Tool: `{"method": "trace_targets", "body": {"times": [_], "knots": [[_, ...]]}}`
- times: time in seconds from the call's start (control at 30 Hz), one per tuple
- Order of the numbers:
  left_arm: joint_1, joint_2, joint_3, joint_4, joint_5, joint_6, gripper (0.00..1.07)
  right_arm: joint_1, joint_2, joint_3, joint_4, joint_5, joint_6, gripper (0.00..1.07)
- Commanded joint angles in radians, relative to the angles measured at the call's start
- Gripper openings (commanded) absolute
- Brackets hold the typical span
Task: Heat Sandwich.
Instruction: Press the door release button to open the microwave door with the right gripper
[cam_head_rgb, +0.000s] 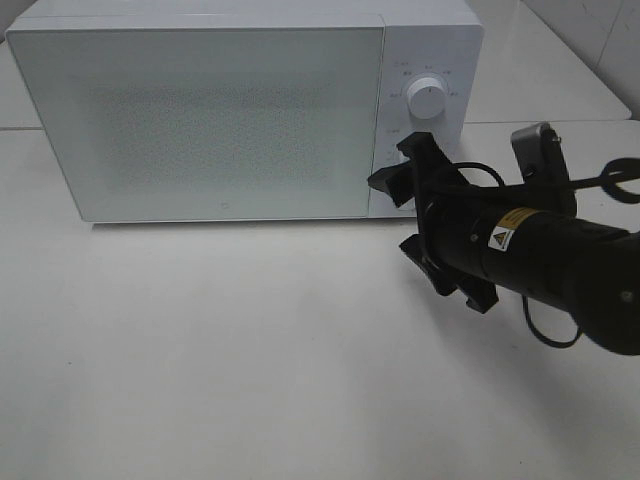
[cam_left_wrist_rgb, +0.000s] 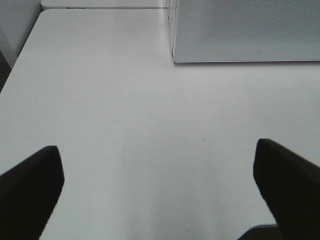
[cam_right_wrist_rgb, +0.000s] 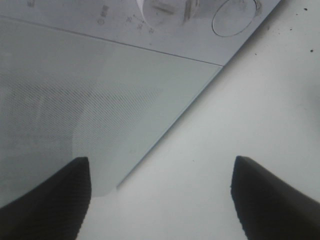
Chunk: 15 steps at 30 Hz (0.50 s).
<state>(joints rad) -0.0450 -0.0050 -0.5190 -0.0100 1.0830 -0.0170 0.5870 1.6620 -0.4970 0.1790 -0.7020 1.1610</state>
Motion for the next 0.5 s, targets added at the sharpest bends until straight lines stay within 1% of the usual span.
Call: {"method": "trace_targets", "body": {"times": [0.03,0.07,0.1,0.13,0.2,0.23,0.27,0.3,0.33,0.37,0.4,0.43,0.5], "knots": [[-0.004,-0.018,0.002,-0.001,-0.013,-0.002,0.98,-0.053,-0.067,-0.001,-0.195,0.149,-0.017,0.75],[-0.004,-0.018,0.002,-0.001,-0.013,-0.002,0.98,-0.062,-0.081,-0.001,-0.239,0.18,-0.017,0.75],[-0.004,-0.018,0.002,-0.001,-0.013,-0.002,0.98,-0.079,-0.115,-0.001,-0.341,0.258,-0.017,0.75],[-0.004,-0.018,0.002,-0.001,-0.013,-0.002,0.98,-0.079,-0.115,-0.001,-0.341,0.258,-0.017,0.75],[-0.004,-0.018,0.002,-0.001,-0.013,-0.002,0.98,-0.081,-0.143,-0.008,-0.416,0.346,-0.017,0.75],[-0.004,-0.018,0.002,-0.001,-0.013,-0.002,0.98,-0.081,-0.16,-0.015,-0.457,0.407,-0.017,0.75],[-0.004,-0.018,0.002,-0.001,-0.013,-0.002,0.98,-0.081,-0.19,-0.037,-0.535,0.547,-0.019,0.75],[-0.004,-0.018,0.002,-0.001,-0.013,-0.002,0.98,-0.081,-0.19,-0.037,-0.535,0.547,-0.019,0.75],[-0.004,-0.018,0.002,-0.001,-0.013,-0.002,0.98,-0.081,-0.202,-0.045,-0.559,0.603,-0.022,0.75],[-0.004,-0.018,0.002,-0.001,-0.013,-0.002,0.98,-0.081,-0.218,-0.055,-0.583,0.673,-0.034,0.75],[-0.004,-0.018,0.002,-0.001,-0.013,-0.002,0.98,-0.081,-0.246,-0.073,-0.602,0.801,-0.087,0.75],[-0.004,-0.018,0.002,-0.001,-0.013,-0.002,0.98,-0.081,-0.246,-0.073,-0.602,0.801,-0.087,0.75],[-0.004,-0.018,0.002,-0.001,-0.013,-0.002,0.98,-0.081,-0.272,-0.098,-0.588,0.94,-0.189,0.75]]}}
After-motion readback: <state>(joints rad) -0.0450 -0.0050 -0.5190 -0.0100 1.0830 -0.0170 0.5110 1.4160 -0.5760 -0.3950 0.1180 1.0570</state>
